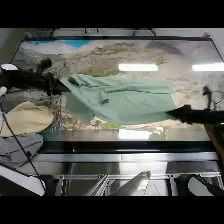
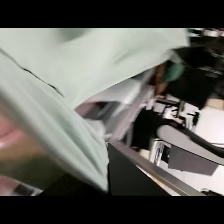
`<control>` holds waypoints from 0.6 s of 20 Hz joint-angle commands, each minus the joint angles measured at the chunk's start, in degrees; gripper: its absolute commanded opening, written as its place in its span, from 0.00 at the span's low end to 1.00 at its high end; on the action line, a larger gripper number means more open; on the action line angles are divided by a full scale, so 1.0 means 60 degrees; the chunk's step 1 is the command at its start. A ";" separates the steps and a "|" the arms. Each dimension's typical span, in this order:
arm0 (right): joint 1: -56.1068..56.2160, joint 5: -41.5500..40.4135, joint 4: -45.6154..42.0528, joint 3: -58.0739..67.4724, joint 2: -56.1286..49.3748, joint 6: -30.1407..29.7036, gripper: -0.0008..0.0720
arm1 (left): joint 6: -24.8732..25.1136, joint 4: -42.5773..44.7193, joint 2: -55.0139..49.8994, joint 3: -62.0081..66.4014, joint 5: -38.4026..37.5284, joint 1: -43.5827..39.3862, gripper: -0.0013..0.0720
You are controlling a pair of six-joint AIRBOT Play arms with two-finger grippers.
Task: Fold the shirts.
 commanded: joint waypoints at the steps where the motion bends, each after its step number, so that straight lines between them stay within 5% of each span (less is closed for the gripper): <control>1: -0.0430 0.0896 0.0933 0.1515 0.2674 0.0528 0.03 | 0.1453 -0.3832 0.2503 -0.0441 -0.0692 0.0270 0.04; 6: -0.3238 -0.1290 0.2612 0.4401 0.5548 0.1402 0.03 | 0.1883 -0.8123 0.6681 -0.0612 -0.0495 0.2146 0.04; 9: -0.3453 -0.1759 0.2911 0.6058 0.5694 0.1923 0.03 | 0.1064 -0.9162 0.8098 -0.0211 0.0062 0.4102 0.04; 12: -0.3020 -0.1774 0.1534 0.7359 0.5461 0.2251 0.03 | 0.0911 -0.9147 0.9034 -0.0608 0.0521 0.5774 0.04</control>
